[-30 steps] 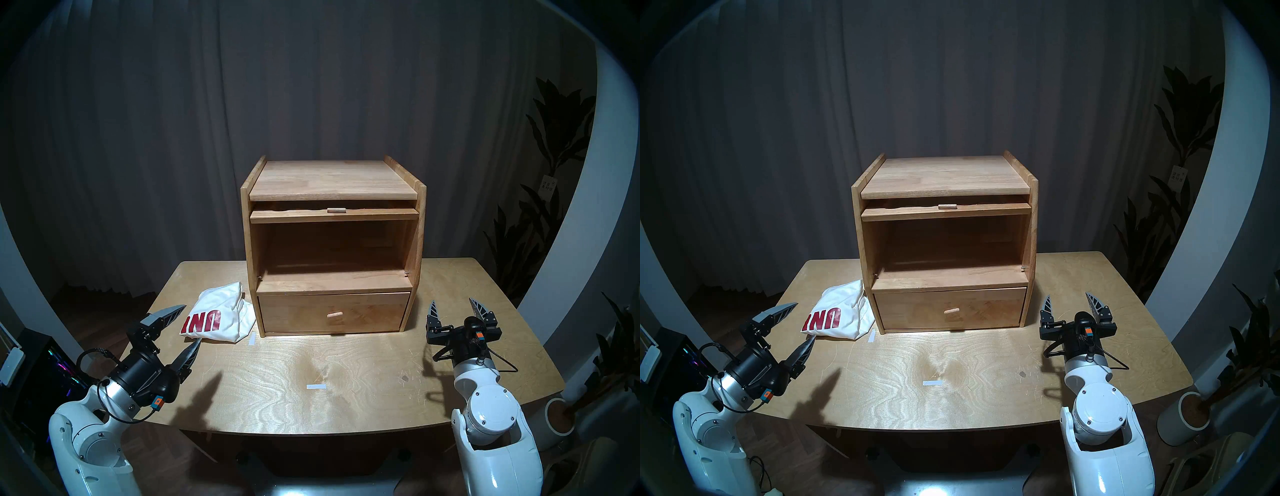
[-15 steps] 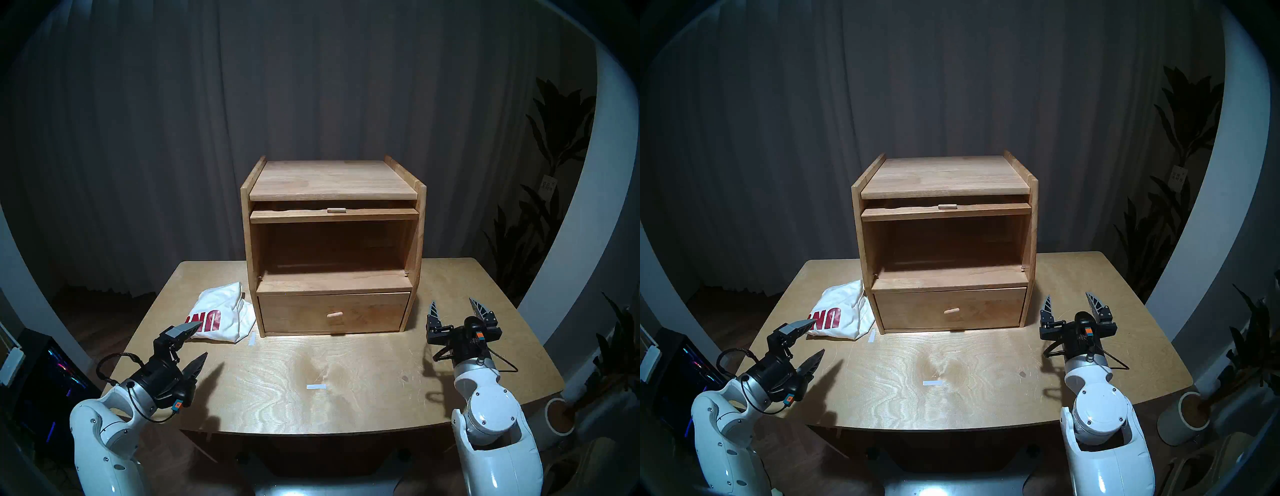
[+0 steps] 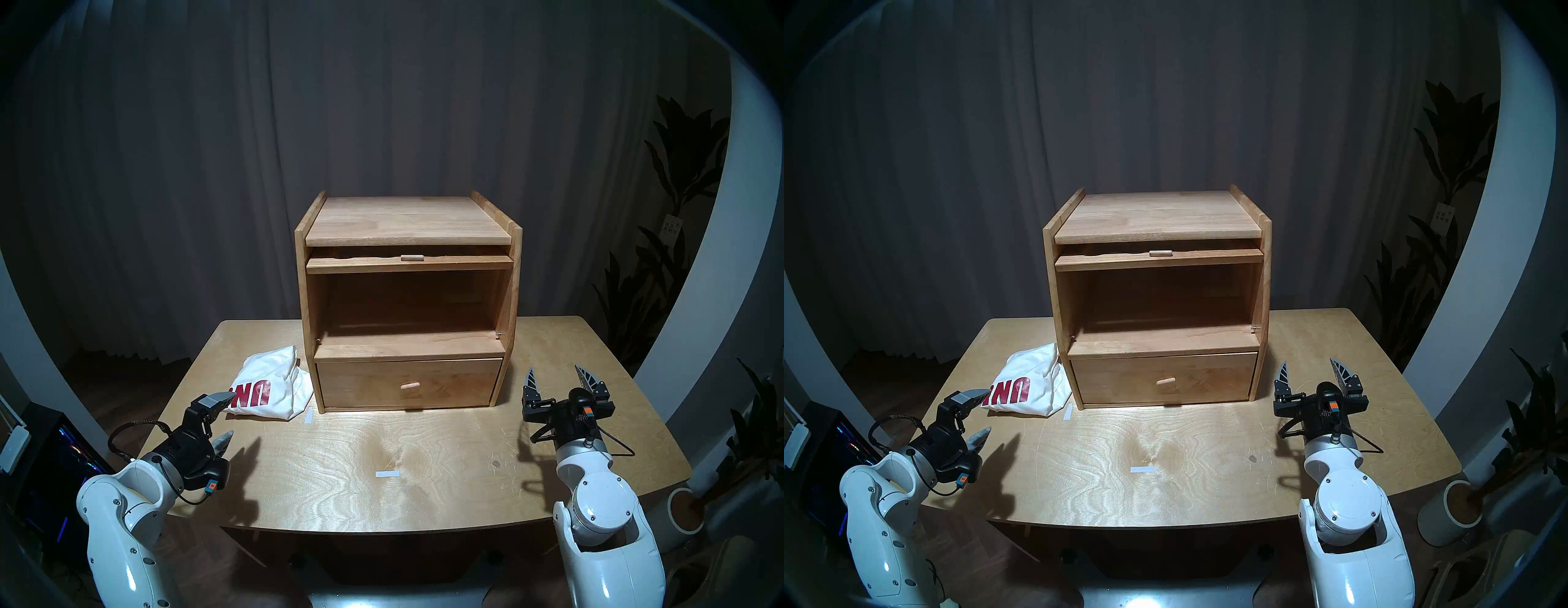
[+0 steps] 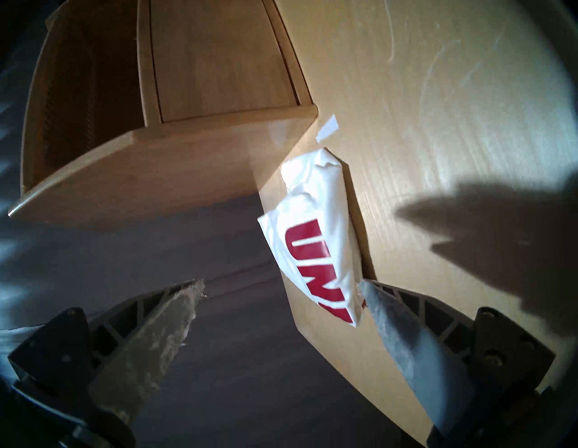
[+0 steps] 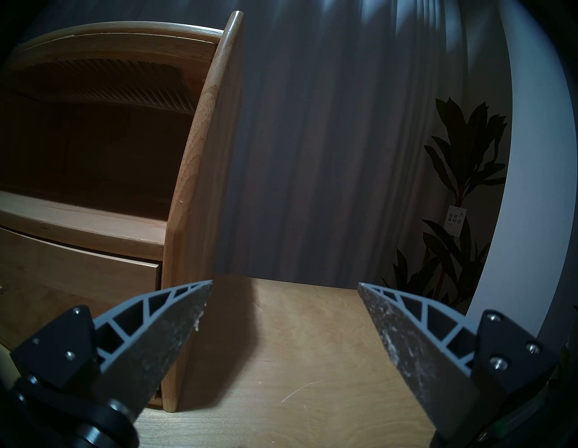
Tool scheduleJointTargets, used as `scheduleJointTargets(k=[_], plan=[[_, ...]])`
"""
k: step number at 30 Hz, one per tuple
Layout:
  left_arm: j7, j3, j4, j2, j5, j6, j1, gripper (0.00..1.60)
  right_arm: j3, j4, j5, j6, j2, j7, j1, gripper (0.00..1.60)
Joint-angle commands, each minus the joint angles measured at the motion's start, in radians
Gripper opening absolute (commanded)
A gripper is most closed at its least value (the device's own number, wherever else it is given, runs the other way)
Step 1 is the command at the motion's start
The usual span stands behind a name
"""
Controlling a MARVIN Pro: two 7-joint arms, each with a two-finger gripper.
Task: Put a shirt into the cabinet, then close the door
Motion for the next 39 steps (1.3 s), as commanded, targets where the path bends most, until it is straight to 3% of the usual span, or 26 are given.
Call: scheduleJointTargets(k=[1, 10, 16, 31, 39], plan=[[-0.069, 0.028, -0.068, -0.015, -0.053, 0.012, -0.011, 1.60, -0.001, -0.026, -0.001, -0.004, 0.002, 0.002, 0.000, 1.60], [-0.149, 0.169, -0.092, -0.044, -0.044, 0.110, 0.056, 1.60, -0.001, -0.026, -0.001, -0.004, 0.002, 0.002, 0.000, 1.60], [-0.154, 0.210, -0.082, -0.055, -0.024, 0.212, 0.077, 1.60, -0.001, -0.027, -0.001, -0.003, 0.002, 0.002, 0.000, 1.60], [-0.163, 0.242, 0.008, -0.007, -0.038, 0.349, -0.021, 1.60, -0.001, -0.026, -0.001, -0.003, 0.002, 0.002, 0.000, 1.60], [-0.141, 0.336, -0.007, -0.004, -0.063, 0.441, -0.009, 1.60, -0.001, -0.025, -0.001, -0.004, 0.002, 0.001, 0.000, 1.60]])
